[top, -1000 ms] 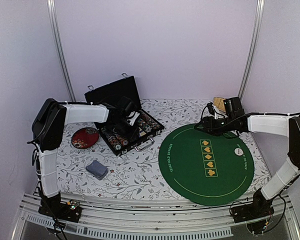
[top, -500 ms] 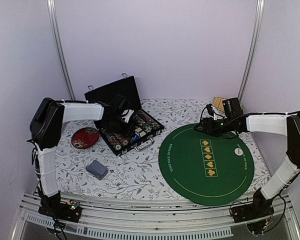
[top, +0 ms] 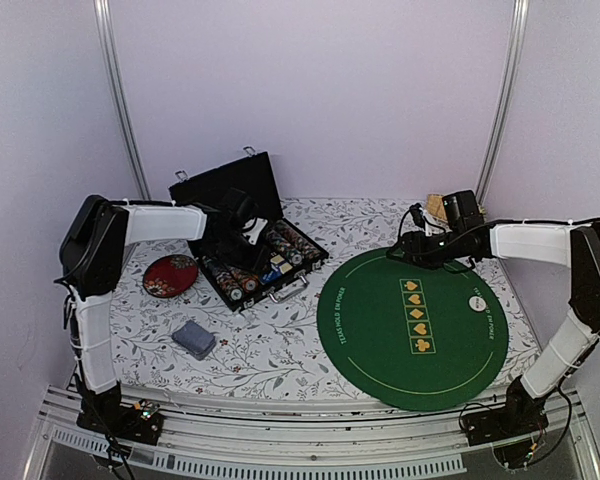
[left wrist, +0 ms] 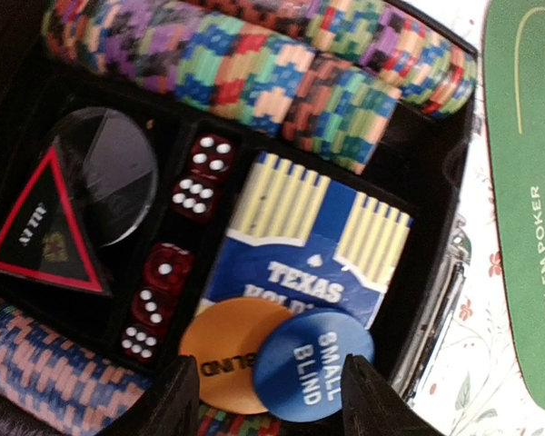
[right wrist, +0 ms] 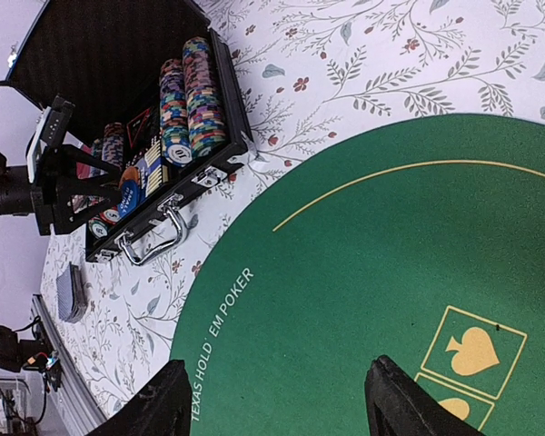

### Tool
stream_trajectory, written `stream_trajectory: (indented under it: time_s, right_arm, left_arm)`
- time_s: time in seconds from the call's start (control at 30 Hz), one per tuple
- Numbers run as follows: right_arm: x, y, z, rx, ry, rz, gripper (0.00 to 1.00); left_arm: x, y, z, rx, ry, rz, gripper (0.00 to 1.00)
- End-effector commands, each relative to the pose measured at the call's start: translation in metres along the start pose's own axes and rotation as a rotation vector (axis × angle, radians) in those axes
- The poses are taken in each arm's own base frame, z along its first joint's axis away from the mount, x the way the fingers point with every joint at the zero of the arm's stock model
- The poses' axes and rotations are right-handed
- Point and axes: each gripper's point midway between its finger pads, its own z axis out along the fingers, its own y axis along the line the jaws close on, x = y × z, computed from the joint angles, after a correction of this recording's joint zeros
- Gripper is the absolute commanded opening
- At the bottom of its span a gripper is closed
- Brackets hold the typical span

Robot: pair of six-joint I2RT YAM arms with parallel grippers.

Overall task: Distribute texas hold em gaming equipment
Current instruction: Pick up the small blind button from the poker case.

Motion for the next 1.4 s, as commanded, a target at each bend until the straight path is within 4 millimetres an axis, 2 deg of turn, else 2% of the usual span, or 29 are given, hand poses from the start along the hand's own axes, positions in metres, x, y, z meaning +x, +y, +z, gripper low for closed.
stream_trajectory:
  time_s: [0.0, 0.13, 0.37, 0.6, 0.77, 0.93, 1.07, 1.23, 1.37]
  right_arm:
    - [-0.004, 0.001, 0.003, 0.005, 0.005, -0.018, 0.68]
    - [-0.002, 0.001, 0.004, 0.005, 0.008, -0.013, 0.68]
    - [0.001, -0.002, 0.007, 0.002, 0.013, -0.006, 0.68]
    - [0.006, -0.004, 0.012, -0.014, 0.015, 0.017, 0.68]
    - [0.01, -0.006, 0.014, -0.012, 0.022, 0.024, 0.67]
    - [0.01, -0.006, 0.014, -0.015, 0.021, 0.03, 0.67]
    - [0.009, -0.006, 0.013, -0.013, 0.018, 0.029, 0.67]
    - [0.003, -0.003, 0.012, -0.014, 0.014, 0.021, 0.67]
    - [-0.001, -0.002, 0.011, -0.011, 0.013, 0.01, 0.67]
  left_arm:
    - [-0.001, -0.017, 0.002, 0.017, -0.014, 0.068, 0.55]
    - [0.008, -0.011, 0.012, -0.013, 0.027, 0.072, 0.52]
    - [0.025, -0.011, 0.023, -0.007, 0.083, 0.072, 0.51]
    - [0.039, -0.023, 0.024, -0.008, 0.106, 0.138, 0.54]
    - [0.04, -0.03, 0.018, 0.011, 0.089, 0.161, 0.59]
    - [0.041, -0.031, 0.023, 0.008, 0.094, 0.181, 0.59]
    - [0.044, -0.019, 0.031, -0.07, 0.107, 0.193, 0.52]
    - [0.034, 0.015, 0.026, -0.271, 0.088, 0.199, 0.45]
    - [0.024, 0.013, 0.019, -0.252, 0.053, 0.185, 0.39]
